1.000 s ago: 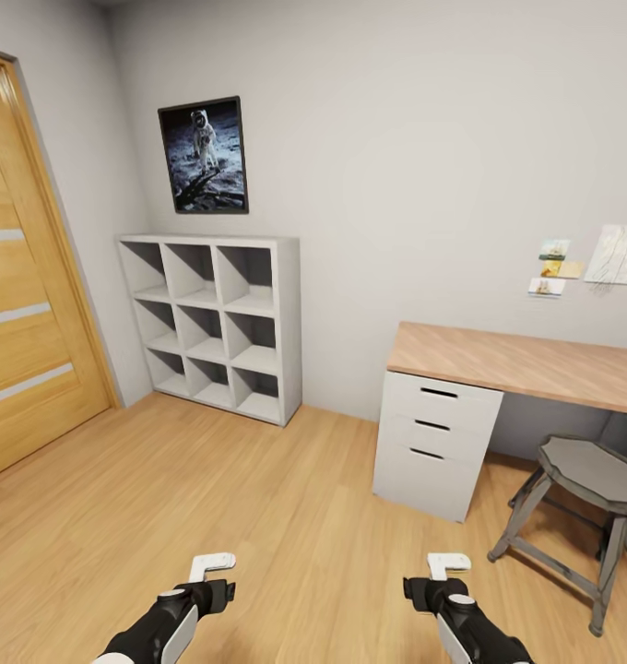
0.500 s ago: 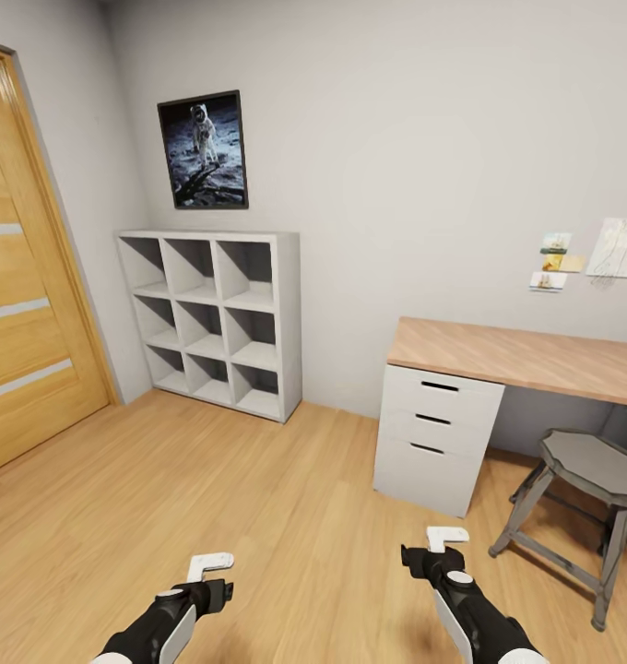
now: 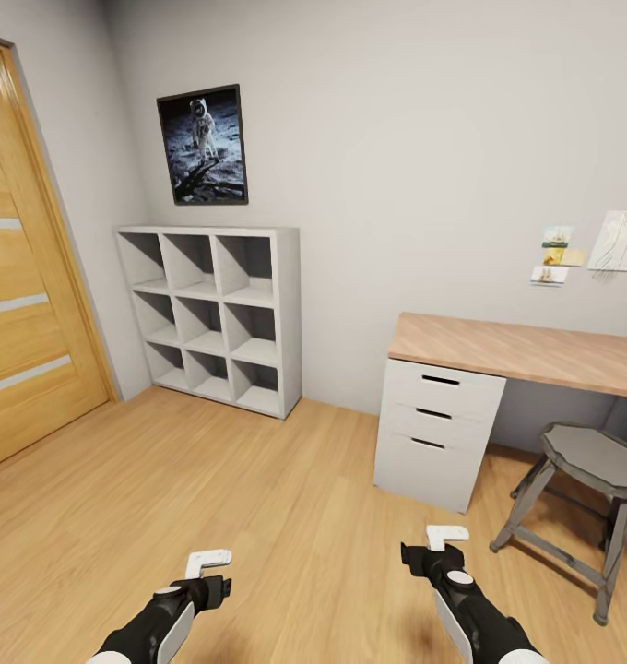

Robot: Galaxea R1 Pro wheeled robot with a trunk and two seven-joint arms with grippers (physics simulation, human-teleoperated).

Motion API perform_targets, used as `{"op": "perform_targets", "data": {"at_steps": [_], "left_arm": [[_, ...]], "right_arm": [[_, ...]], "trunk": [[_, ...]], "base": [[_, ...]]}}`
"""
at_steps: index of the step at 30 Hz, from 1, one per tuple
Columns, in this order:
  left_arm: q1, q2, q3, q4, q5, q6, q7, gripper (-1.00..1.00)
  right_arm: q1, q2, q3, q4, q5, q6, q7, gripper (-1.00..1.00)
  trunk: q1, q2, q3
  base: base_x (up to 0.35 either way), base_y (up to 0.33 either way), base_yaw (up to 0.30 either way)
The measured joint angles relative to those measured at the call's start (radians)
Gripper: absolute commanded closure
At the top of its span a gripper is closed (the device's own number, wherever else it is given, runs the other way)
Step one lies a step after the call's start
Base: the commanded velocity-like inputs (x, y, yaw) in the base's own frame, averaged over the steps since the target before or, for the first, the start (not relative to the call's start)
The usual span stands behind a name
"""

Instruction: Attach the digital camera to the camera tripod in the bedroom.

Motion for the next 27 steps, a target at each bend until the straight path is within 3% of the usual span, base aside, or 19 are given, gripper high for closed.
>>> {"op": "perform_targets", "data": {"at_steps": [27], "left_arm": [[0.000, 0.001, -0.002, -0.004, 0.000, -0.002, 0.004, -1.00]], "right_arm": [[0.000, 0.001, 0.003, -0.011, 0.003, 0.001, 0.004, -1.00]], "trunk": [[0.000, 0.000, 0.000]], "base": [[0.000, 0.000, 0.000]]}}
